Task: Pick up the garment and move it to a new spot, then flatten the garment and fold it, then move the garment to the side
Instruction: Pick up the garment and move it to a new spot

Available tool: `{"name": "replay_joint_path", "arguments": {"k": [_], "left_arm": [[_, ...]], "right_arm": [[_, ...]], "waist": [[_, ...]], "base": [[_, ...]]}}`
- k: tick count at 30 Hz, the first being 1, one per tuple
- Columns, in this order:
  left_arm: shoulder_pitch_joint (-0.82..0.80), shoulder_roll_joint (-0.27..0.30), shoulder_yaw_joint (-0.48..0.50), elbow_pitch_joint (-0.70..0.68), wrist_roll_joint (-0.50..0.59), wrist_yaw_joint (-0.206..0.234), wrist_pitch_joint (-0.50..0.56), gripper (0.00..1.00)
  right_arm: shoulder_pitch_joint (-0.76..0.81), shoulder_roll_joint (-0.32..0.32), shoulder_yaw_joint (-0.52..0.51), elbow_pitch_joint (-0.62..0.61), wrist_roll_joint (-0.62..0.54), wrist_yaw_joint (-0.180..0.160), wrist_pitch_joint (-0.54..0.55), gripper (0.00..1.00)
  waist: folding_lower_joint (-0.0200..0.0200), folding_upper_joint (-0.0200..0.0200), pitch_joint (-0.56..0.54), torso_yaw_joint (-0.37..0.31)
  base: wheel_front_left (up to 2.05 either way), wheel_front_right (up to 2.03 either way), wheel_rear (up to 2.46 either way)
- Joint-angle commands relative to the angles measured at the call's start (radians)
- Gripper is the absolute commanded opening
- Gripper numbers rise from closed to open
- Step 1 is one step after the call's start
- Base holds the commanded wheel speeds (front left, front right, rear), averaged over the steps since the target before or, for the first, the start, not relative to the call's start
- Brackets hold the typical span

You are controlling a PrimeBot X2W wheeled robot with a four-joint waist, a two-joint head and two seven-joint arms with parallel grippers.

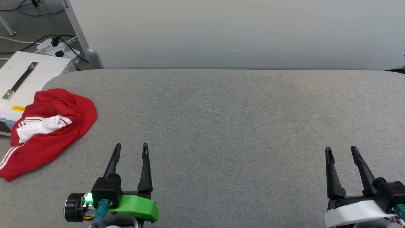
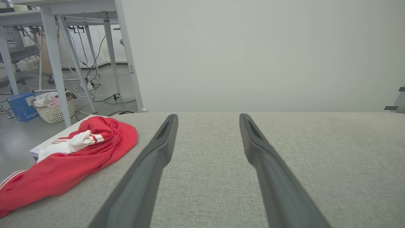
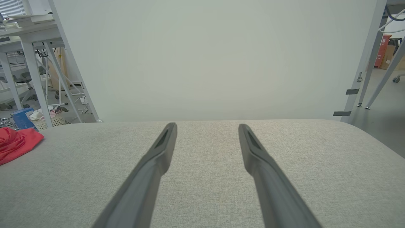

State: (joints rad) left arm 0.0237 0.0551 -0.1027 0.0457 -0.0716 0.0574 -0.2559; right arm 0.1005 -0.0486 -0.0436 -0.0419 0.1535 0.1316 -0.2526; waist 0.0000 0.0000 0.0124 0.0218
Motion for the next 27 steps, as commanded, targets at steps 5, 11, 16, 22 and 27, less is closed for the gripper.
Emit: {"name": "replay_joint_path", "arguments": {"k": [5, 11, 16, 22, 27], "left_arm": [[0.01, -0.005, 0.0, 0.003, -0.006, 0.005, -0.006, 1.0], [-0.004, -0.005, 0.011, 0.007, -0.016, 0.008, -0.006, 1.0], [-0.01, -0.005, 0.026, 0.008, -0.027, 0.01, -0.006, 1.0], [-0.017, -0.005, 0.041, 0.009, -0.045, 0.012, -0.006, 1.0], [-0.022, -0.005, 0.056, 0.01, -0.062, 0.015, -0.006, 1.0]], "right_arm": [[0.008, -0.002, 0.005, 0.002, -0.006, -0.001, -0.009, 1.0], [0.003, -0.002, 0.01, -0.004, -0.012, -0.001, -0.009, 1.0], [-0.002, -0.002, 0.019, -0.006, -0.019, -0.001, -0.009, 1.0], [-0.006, -0.002, 0.029, -0.01, -0.027, -0.001, -0.009, 1.0], [-0.014, -0.002, 0.038, -0.014, -0.037, -0.001, -0.009, 1.0]], "waist": [[0.0, 0.0, 0.004, 0.014], [0.0, 0.0, 0.017, 0.058], [0.0, 0.0, 0.028, 0.113], [0.0, 0.0, 0.042, 0.192], [0.0, 0.0, 0.055, 0.256]], "base": [[0.0, 0.0, 0.0], [0.0, 0.0, 0.0], [0.0, 0.0, 0.0], [0.0, 0.0, 0.0], [0.0, 0.0, 0.0]]}}
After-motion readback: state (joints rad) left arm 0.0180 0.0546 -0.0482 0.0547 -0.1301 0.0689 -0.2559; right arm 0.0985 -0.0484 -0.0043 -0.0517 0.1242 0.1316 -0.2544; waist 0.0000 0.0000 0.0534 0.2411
